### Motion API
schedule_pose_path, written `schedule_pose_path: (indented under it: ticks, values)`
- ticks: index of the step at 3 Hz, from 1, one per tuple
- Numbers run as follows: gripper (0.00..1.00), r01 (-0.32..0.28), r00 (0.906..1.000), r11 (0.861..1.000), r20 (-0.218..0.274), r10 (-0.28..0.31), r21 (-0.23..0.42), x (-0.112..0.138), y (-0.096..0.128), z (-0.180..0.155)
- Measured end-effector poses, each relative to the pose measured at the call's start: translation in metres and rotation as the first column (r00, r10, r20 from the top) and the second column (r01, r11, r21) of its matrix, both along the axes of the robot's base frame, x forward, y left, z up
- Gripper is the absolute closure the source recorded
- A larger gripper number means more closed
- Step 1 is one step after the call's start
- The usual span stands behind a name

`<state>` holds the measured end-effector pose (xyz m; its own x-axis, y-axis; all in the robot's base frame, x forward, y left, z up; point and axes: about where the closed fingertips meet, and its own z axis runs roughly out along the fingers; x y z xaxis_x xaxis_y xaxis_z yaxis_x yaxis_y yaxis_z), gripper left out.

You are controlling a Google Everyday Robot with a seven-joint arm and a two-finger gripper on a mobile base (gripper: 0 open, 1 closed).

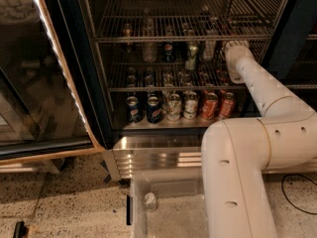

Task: Pick coke can from middle shelf of fridge

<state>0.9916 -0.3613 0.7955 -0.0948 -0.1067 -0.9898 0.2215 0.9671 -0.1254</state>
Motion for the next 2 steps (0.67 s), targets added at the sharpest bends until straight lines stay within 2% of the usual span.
schedule_pose_path:
  ticks: [1, 2]
  values:
    - [1.0, -0.034, 0.9993, 0.999, 0.015, 0.034, -0.001, -0.0182, 0.0161, 0.0069]
    - [1.0, -0.031, 0.9995, 1.0, 0.011, 0.031, 0.001, -0.0216, 0.015, 0.0043]
